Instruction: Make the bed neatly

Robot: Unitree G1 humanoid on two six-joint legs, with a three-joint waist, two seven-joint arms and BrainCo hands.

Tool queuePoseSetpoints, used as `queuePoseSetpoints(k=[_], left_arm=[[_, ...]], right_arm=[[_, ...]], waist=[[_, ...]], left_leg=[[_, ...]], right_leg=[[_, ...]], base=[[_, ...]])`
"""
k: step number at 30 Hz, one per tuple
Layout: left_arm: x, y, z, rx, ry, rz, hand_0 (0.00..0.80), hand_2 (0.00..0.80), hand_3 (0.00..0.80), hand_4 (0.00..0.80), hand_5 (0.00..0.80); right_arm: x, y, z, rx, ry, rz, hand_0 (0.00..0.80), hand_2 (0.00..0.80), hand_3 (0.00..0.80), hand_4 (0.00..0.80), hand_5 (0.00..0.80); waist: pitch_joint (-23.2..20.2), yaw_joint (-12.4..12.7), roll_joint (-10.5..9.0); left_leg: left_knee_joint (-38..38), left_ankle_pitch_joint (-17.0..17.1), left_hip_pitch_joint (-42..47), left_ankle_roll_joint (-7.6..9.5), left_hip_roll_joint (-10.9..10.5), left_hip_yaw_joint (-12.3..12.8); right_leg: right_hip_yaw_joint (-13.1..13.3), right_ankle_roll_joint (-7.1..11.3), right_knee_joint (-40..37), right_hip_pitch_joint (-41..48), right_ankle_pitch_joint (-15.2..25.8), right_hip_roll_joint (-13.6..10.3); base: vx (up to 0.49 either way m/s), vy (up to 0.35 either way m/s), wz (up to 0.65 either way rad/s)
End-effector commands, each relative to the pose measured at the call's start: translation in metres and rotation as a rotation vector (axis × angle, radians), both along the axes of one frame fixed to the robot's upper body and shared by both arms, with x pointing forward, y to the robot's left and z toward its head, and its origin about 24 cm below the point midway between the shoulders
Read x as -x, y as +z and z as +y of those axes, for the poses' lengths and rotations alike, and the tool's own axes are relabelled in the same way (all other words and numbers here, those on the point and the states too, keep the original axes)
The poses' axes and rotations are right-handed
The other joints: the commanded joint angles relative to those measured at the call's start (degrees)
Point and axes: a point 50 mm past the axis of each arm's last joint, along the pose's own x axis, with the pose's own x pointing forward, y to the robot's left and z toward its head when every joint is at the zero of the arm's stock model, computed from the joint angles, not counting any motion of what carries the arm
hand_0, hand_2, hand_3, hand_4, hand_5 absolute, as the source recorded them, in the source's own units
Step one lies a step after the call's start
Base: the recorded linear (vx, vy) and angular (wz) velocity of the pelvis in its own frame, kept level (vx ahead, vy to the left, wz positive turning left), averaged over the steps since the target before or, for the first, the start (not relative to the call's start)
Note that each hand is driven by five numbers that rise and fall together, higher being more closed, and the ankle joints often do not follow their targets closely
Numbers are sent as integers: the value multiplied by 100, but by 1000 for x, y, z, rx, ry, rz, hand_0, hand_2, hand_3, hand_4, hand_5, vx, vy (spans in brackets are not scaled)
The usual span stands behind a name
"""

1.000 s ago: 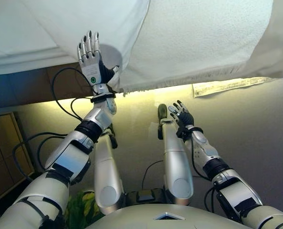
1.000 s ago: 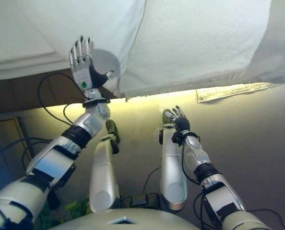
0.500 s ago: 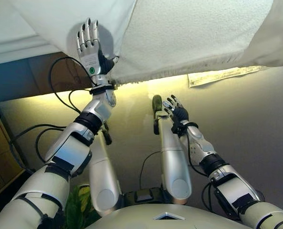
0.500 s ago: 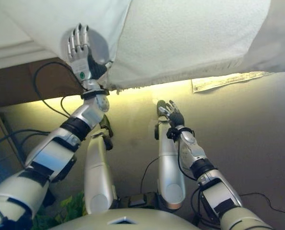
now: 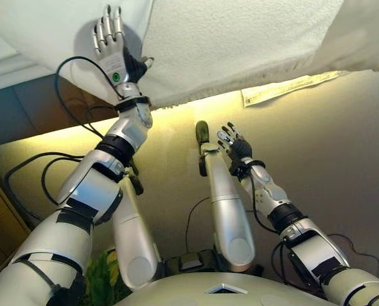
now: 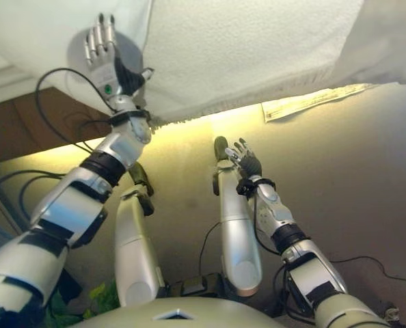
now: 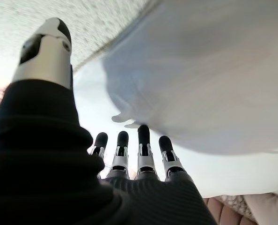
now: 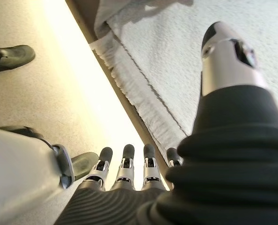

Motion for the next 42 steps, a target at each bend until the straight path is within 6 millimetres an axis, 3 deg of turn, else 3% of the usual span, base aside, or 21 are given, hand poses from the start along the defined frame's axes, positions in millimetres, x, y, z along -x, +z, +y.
queuePoseSetpoints(k=[1, 9, 17, 18, 19, 20, 21, 42], left_arm=[[-5, 34, 19, 20, 79, -84, 0, 0, 0, 0, 0], [-4, 40, 53, 56, 187, -96, 0, 0, 0, 0, 0], [-5, 41, 66, 120, 212, -46, 0, 0, 0, 0, 0], [-5, 41, 67, 129, 207, -28, 66, 66, 66, 66, 66], [-6, 41, 67, 137, 200, -16, 436, 436, 436, 436, 436], [-6, 40, 67, 141, 195, -7, 725, 725, 725, 725, 725], [-7, 39, 67, 143, 193, 3, 800, 800, 800, 800, 800], [-6, 34, 63, 190, 146, -13, 800, 800, 800, 800, 800]], right_arm=[[7, 11, 9, -53, 58, -77, 0, 0, 0, 0, 0], [10, 15, 10, -64, 82, -110, 0, 0, 0, 0, 0], [12, 18, 10, -63, 104, -134, 0, 0, 0, 0, 0], [12, 18, 10, -65, 106, -138, 0, 0, 0, 0, 0], [12, 19, 9, -65, 107, -143, 0, 0, 0, 0, 0], [12, 19, 9, -65, 108, -145, 0, 0, 0, 0, 0], [12, 20, 9, -66, 109, -150, 0, 0, 0, 0, 0], [17, 18, 10, -62, 116, -152, 0, 0, 0, 0, 0]], waist=[[22, -69, -132], [22, -160, -169], [22, -226, -173], [22, -238, -175], [22, -247, -172], [22, -252, -171], [22, -261, -168], [22, -205, -111]], left_leg=[[605, 66, -572, 251, 40, -253], [642, 38, -739, 222, 52, -244], [617, 40, -836, 217, 34, -221], [613, 44, -853, 216, 40, -217], [605, 52, -863, 216, 40, -213], [598, 57, -866, 215, 38, -210], [585, 62, -867, 211, 36, -202], [402, 35, -548, 193, 10, -180]], right_leg=[[-211, 54, -420, 88, 610, -228], [-185, 29, -478, -121, 670, -220], [-161, -9, -468, -269, 667, -180], [-157, -10, -464, -289, 666, -173], [-153, -11, -466, -304, 671, -169], [-151, -10, -467, -312, 674, -169], [-147, -10, -472, -325, 679, -169], [-135, -33, -570, -122, 638, -233]], base=[[-11, 22, -11], [-1, 22, -10], [7, 23, -4], [9, 17, -4], [0, 0, 0], [0, 0, 0], [0, 0, 0], [0, 0, 0]])
